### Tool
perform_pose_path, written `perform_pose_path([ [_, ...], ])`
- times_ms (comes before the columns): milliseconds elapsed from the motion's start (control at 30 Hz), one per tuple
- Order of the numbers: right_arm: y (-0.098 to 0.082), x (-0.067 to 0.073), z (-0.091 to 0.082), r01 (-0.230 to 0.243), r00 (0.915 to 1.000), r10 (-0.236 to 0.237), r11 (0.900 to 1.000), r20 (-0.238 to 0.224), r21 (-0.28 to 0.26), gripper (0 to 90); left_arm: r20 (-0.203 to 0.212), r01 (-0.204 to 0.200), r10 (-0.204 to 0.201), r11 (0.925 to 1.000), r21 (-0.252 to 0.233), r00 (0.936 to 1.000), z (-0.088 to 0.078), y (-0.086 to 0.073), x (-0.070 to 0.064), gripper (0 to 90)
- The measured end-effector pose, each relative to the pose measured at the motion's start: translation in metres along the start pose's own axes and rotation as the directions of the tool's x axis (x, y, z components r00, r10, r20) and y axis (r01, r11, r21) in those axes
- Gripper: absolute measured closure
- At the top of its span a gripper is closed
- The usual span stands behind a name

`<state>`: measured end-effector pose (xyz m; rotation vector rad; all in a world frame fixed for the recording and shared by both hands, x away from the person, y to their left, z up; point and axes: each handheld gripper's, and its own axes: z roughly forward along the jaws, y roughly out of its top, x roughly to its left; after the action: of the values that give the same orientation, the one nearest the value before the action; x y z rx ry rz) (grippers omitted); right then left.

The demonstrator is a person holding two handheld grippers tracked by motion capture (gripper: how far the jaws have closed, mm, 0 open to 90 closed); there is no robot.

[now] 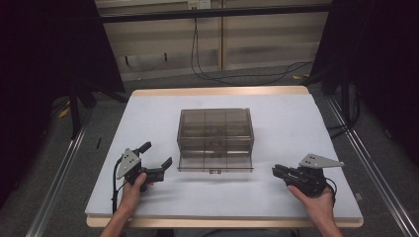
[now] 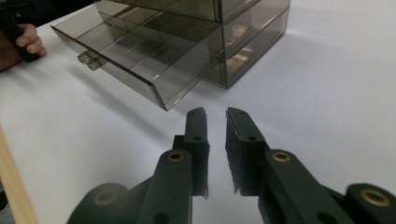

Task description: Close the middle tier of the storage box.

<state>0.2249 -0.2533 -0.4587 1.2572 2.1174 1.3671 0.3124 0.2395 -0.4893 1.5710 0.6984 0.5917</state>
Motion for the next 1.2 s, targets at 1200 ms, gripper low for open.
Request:
perform_pose_path([
  [1200,0.004,0.036,0.016,0.061,0.986,-0.052,0.997,-0.158,0.052,90.0,-0.004,-0.003,0.003,1.0,-0.003,1.0,0.0,0.0,0.0,1.2],
])
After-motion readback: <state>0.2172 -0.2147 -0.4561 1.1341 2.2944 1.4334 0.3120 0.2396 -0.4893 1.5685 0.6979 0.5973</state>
